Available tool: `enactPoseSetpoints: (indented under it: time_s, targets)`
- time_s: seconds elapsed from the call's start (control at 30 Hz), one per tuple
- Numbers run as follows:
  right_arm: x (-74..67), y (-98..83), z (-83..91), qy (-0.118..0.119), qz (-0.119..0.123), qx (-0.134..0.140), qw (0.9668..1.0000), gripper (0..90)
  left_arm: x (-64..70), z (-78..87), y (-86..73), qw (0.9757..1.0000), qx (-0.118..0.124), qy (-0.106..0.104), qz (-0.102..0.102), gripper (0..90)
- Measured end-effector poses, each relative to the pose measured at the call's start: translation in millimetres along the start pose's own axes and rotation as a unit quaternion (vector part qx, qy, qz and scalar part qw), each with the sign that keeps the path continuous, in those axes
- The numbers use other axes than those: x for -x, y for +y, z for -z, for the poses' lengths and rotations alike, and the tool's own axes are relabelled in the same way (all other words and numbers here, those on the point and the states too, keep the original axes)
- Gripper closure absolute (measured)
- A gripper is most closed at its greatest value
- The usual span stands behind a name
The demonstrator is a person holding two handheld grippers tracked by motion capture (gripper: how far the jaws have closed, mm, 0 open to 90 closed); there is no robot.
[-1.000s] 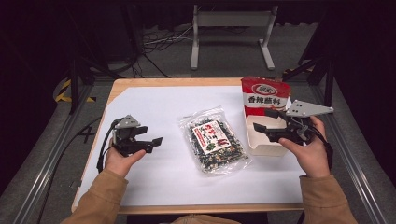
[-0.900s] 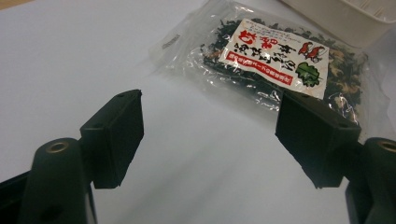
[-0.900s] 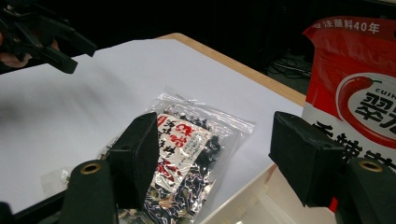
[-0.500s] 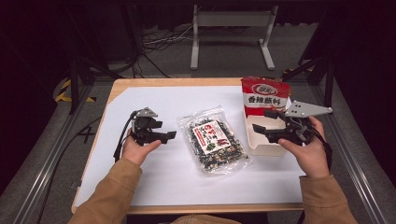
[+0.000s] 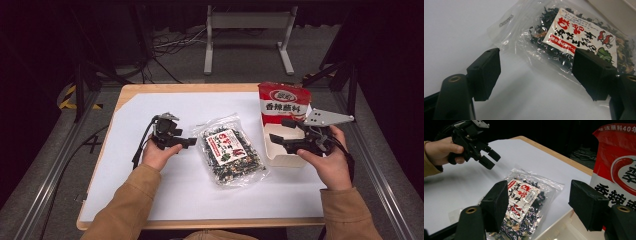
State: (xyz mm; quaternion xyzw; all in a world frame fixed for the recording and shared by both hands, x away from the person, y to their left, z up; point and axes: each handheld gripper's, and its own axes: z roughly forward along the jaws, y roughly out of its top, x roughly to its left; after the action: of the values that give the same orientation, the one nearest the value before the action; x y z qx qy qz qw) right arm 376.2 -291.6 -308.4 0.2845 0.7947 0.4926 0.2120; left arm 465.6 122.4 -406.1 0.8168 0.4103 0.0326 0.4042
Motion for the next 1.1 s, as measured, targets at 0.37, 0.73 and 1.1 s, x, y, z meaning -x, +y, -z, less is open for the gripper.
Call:
enactPoseSetpoints:
  time_s: [0.37,0.73,1.1]
  targets:
    - [-0.1,-1.0,0.8,0.001,0.0,0.0,1.0,31.9,-13.5,-19.6,0.1,0.9984,-0.029,-0.015,0.046,30.6]
    - [-3.3,-5.5,8.2,-0.007,-0.002,-0.001,1.0,31.6,-14.1,-34.1,2.6,0.9976,-0.052,-0.017,0.043,31.5]
    - [-3.7,-6.4,9.2,-0.005,-0.003,-0.001,1.0,31.2,-12.3,-43.5,4.7,0.9957,-0.068,-0.031,0.054,30.4]
